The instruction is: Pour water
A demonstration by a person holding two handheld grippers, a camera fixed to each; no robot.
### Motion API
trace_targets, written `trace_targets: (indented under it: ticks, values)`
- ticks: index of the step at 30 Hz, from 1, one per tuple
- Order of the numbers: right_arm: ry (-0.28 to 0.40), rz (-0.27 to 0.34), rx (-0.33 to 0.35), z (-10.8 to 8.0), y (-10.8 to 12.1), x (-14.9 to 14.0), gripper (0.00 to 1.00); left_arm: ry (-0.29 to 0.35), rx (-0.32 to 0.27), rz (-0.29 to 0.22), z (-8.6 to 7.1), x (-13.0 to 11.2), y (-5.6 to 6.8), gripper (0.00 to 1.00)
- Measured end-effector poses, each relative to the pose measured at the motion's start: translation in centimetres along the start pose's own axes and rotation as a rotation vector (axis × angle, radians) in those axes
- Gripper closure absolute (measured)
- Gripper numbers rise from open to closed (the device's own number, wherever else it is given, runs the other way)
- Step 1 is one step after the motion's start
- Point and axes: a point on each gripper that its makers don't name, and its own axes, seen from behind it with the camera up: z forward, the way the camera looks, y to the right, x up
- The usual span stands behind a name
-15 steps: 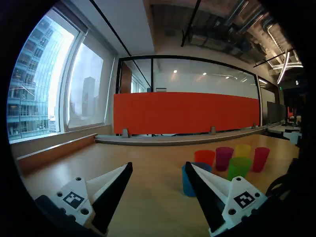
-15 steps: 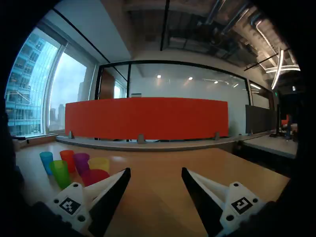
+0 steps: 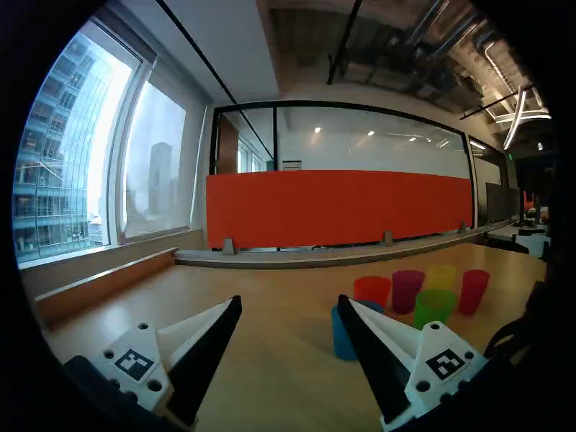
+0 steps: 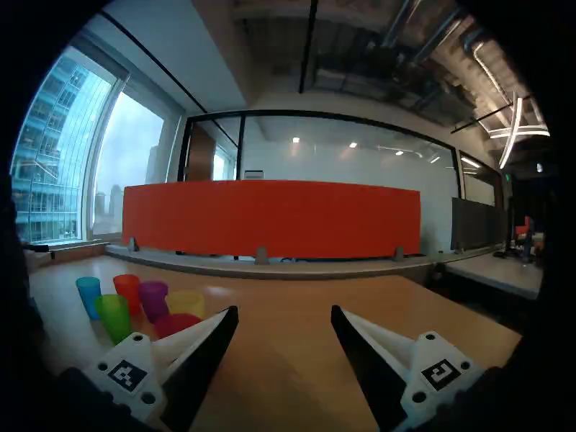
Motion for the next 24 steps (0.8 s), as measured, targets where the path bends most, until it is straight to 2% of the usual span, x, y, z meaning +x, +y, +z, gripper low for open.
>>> trace_targets:
  ticks: [3,9,15,18,24]
  values:
    - [-0.005,0.011,0.01,0.0,-0.2,1.3,0.0,-0.017,0.002,-0.008,0.0,0.9,-0.2,0.01]
    - [-0.027,0.017,0.028,0.1,-0.3,3.9,0.0,-0.023,-0.032,-0.04,0.1,4.3,-0.1,0.01]
    - [-0.056,0.028,0.046,0.3,-0.4,6.5,0.0,-0.047,-0.057,-0.047,0.6,7.4,-0.3,0.01]
    - [-0.054,0.022,0.055,0.5,-0.5,8.2,0.0,-0.048,-0.07,-0.045,0.9,9.2,-0.3,0.01]
    - [-0.056,-0.008,0.093,0.8,-1.6,11.3,0.0,-0.045,-0.08,-0.002,1.2,12.4,-0.5,0.01]
